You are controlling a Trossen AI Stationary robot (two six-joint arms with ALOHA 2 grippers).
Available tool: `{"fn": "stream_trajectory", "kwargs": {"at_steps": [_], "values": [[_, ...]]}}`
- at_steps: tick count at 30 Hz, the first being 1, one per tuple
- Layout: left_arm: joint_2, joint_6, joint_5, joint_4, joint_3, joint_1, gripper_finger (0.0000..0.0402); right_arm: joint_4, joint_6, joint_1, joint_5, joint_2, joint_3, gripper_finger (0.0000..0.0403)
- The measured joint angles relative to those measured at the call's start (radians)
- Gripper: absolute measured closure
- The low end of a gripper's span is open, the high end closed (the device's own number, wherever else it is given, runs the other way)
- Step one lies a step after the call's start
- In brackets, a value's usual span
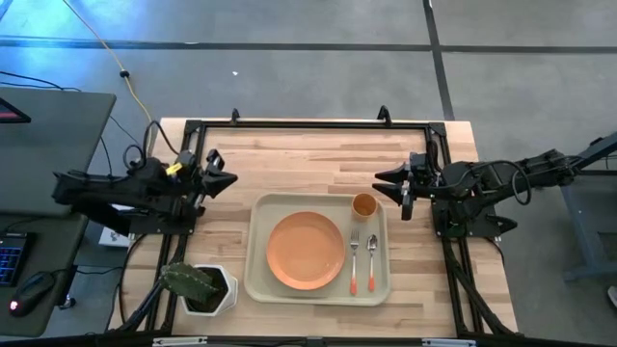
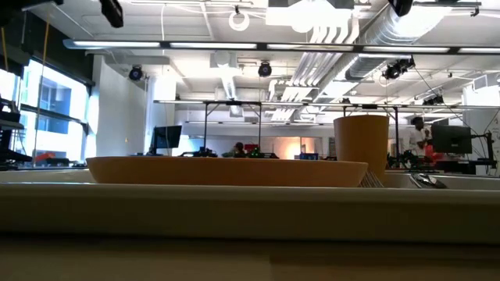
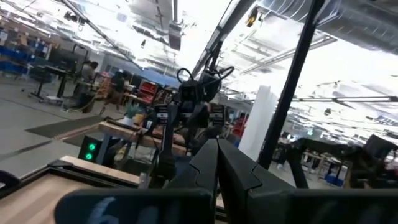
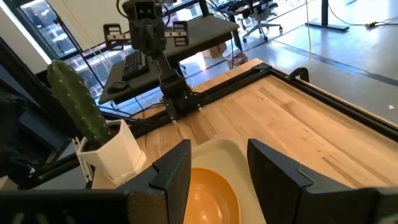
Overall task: Pick and place plate/cup/fork/spoon on tray
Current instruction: Return to Home Position
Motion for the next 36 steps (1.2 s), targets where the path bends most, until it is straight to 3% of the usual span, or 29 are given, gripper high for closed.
{"fn": "stream_trajectory", "kwargs": {"at_steps": [9, 21, 29, 36], "values": [[-0.168, -0.024, 0.003, 0.164, -0.185, 0.000, 0.0402, -0.004, 0.018, 0.000, -0.003, 0.000, 0.000, 0.0253], [-0.316, -0.071, -0.012, 0.158, -0.342, 0.004, 0.0401, -0.058, 0.115, 0.000, -0.002, 0.000, 0.000, 0.0253], [-0.383, -0.089, -0.011, 0.004, -0.342, 0.022, 0.0402, -0.064, 0.122, 0.001, -0.006, 0.000, 0.000, 0.0253], [-0.410, -0.115, 0.061, -0.269, -0.343, 0.051, 0.0402, -0.064, 0.126, 0.001, -0.006, 0.000, 0.000, 0.0253]]}}
